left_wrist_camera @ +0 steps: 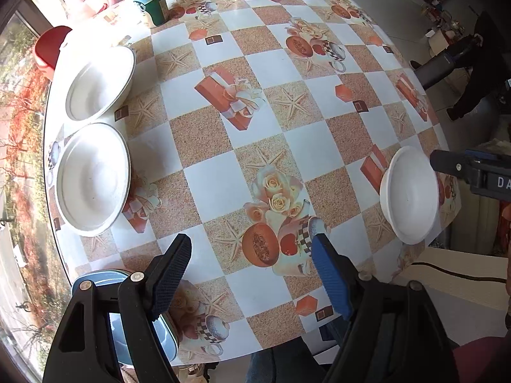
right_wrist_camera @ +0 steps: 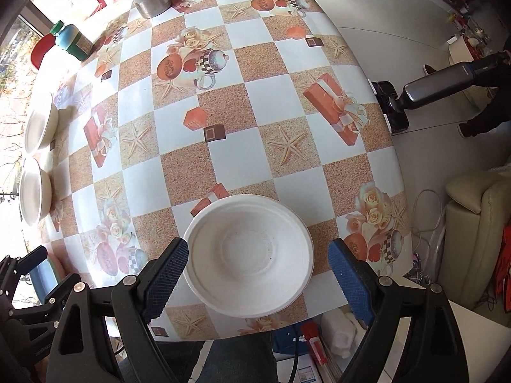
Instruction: Organize plates and bowls
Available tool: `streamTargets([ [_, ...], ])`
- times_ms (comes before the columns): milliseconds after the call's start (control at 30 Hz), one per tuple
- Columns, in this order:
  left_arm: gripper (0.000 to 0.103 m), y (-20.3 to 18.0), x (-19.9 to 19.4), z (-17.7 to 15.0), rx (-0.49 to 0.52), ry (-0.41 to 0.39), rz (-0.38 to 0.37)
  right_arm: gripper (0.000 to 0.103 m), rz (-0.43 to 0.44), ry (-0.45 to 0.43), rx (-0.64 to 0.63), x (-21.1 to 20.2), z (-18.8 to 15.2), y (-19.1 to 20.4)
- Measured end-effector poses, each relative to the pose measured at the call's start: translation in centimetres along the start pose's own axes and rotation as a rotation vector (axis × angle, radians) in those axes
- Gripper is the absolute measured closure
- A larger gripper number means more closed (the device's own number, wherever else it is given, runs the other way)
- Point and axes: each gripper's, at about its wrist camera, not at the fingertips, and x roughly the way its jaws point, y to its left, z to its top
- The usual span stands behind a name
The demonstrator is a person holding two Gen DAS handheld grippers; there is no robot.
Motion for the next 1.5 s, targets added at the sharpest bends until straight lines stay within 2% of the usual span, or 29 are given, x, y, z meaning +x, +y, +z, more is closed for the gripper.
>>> streamTargets([
  [267, 0.023, 6.2, -1.6, 0.7, -0.137, -0.06, 0.058, 0.013, 0.068, 0.007, -0.1, -0.7, 0.7, 6.7],
  [433, 0.023, 12.0, -2.3, 1.0, -0.281, -0.095, 0.106, 0.013, 0.118, 0.034, -0.146, -0.6, 1.2, 10.9],
  [600, 0.023, 18.1, -1.2, 0.8, -0.45, -0.072, 0.138, 0.013, 0.152, 0.062, -0.198, 0.3, 2.2, 15.7],
  [700, 0.023, 20.6, -0.1, 0.9, -0.506, -0.045, 0.162, 0.013, 0.17, 0.093, -0.225, 1.6, 2.9, 19.0],
  [867, 0.023, 23.1, 1.8, 1.4, -0.543, -0.016, 0.196, 0.013, 0.18, 0.125, -0.293, 3.7, 4.0, 24.5],
  [967, 0.023, 24.3, 3.2, 1.6, -0.562, 0.012, 0.189, 0.013, 0.183, 0.13, -0.321, 5.0, 4.7, 27.2],
  [1300, 0.023, 25.3, 7.2, 3.1, -0.515, 0.089, 0.191, 0.013, 0.2, 0.17, -0.32, 9.4, 6.4, 32.5],
  [1333, 0.026, 25.3, 7.5, 3.2, -0.518, 0.101, 0.185, 0.013, 0.199, 0.177, -0.319, 9.8, 6.4, 32.8],
  [1400, 0.048, 25.7, 8.1, 3.1, -0.535, 0.125, 0.146, 0.014, 0.193, 0.187, -0.308, 10.4, 6.3, 33.1],
  [1467, 0.057, 25.8, 8.2, 3.0, -0.559, 0.126, 0.096, 0.031, 0.201, 0.213, -0.287, 11.0, 6.1, 33.0],
  [1500, 0.065, 25.5, 8.0, 3.1, -0.554, 0.117, 0.089, 0.04, 0.227, 0.231, -0.268, 11.2, 6.1, 33.0],
])
